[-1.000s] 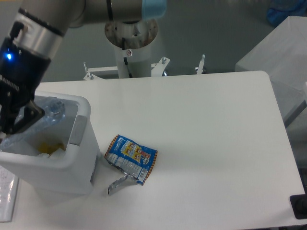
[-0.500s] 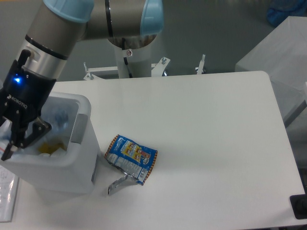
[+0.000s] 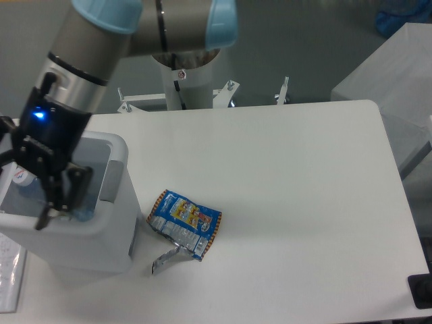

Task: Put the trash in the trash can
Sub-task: 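Move the open gripper back above the blue snack wrapper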

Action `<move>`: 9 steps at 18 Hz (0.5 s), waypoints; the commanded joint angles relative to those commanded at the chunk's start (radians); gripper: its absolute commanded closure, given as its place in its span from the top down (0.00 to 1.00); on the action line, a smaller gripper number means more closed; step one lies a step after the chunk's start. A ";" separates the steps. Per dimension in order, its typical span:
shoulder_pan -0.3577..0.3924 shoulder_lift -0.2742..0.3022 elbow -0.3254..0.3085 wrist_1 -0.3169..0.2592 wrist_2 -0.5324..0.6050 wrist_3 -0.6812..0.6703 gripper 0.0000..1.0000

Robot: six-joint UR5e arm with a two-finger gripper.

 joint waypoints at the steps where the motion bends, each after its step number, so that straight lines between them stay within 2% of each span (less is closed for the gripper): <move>1: 0.031 0.009 -0.028 0.000 0.002 0.001 0.94; 2: 0.064 0.018 -0.060 0.001 0.002 0.012 0.94; 6: 0.172 0.017 -0.101 -0.003 0.014 0.015 0.94; 9: 0.195 0.017 -0.166 -0.005 0.129 0.098 0.95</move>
